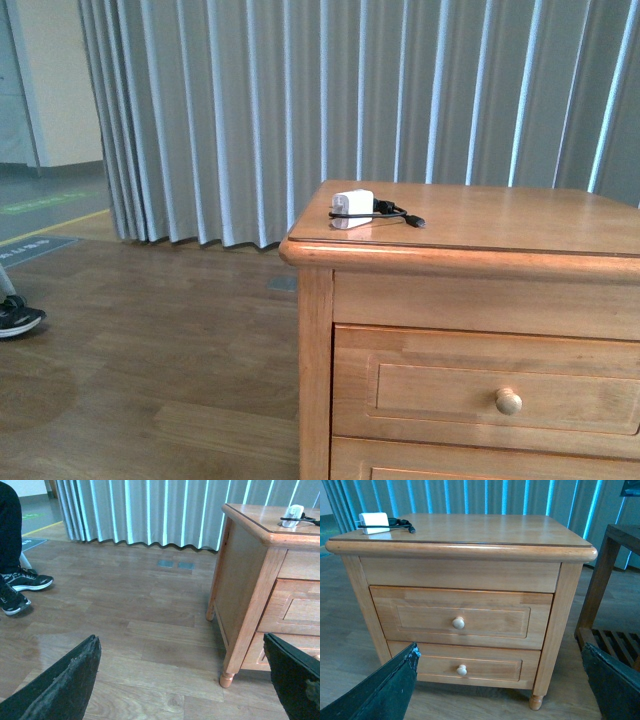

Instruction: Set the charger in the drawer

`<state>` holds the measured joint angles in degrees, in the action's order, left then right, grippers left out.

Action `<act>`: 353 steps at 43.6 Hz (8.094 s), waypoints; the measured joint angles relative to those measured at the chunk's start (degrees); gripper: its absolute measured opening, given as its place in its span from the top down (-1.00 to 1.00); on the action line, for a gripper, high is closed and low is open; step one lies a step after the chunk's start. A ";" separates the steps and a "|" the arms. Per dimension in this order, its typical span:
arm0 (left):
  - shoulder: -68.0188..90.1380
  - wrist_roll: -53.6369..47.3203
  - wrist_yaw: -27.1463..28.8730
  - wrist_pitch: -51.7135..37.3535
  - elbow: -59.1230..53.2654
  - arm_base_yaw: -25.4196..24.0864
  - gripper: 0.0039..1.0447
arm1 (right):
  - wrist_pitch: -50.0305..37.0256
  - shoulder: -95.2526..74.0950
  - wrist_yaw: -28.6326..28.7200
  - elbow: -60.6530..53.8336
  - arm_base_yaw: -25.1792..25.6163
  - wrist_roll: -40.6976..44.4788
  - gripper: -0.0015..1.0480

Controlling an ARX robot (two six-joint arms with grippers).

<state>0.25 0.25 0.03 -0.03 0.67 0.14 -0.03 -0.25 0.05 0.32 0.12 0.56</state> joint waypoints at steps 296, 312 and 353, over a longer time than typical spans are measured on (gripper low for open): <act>0.00 0.00 -0.02 0.00 0.00 0.00 -0.89 | 4.70 -17.84 15.10 8.22 15.02 2.40 -0.84; 0.00 0.00 -0.02 0.00 0.00 0.00 -0.89 | 0.92 -12.35 20.83 5.29 22.38 -0.42 -0.73; 6.08 11.89 15.89 6.34 2.45 5.90 -0.89 | -1.22 -1.07 10.99 0.00 11.08 -0.39 -0.84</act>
<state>6.33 12.14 15.92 6.31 3.11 6.04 -1.26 -1.32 11.05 0.32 11.20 0.16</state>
